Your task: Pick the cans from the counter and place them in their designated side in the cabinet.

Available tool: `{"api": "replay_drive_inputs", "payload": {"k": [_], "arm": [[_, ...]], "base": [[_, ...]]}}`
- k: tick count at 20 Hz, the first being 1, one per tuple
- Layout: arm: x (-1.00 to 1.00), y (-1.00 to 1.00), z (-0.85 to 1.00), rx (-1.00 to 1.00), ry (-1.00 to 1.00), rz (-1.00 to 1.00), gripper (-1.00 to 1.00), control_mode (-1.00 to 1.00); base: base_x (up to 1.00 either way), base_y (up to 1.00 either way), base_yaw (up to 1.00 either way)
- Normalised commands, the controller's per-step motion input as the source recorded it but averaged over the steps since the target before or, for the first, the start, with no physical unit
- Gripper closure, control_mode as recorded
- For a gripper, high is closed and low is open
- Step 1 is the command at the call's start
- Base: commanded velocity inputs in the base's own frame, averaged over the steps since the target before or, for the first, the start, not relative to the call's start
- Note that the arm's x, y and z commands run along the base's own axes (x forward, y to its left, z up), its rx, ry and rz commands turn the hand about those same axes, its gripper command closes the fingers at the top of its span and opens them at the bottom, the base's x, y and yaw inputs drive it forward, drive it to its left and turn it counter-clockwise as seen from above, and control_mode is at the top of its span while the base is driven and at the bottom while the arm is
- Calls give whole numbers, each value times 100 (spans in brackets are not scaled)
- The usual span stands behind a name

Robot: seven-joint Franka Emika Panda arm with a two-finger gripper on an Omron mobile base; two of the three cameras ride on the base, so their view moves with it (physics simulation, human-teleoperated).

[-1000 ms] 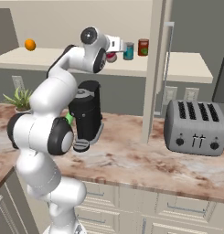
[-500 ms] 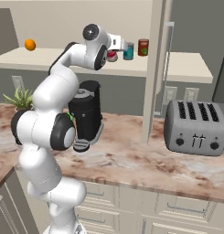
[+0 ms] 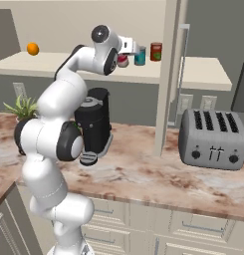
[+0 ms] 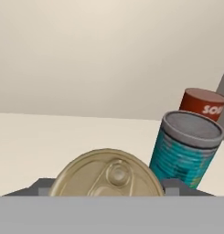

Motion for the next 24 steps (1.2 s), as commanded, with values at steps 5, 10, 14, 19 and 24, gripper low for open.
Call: {"api": "replay_drive_inputs", "payload": {"k": [5,10,14,19,24], "arm": [[31,-5,-24,0,-4,1,-100,-100],[28,-8,-21,0,-9,1,-100,-100],[13,-10,-9,0,-10,1,-100,-100],[3,-13,0,0,-13,2,-100,-100],[-14,-3,0,0,-16,6,-100,-100]], "base": [[0,0,0],[0,0,0],[0,0,0],[0,0,0],[0,0,0]]}}
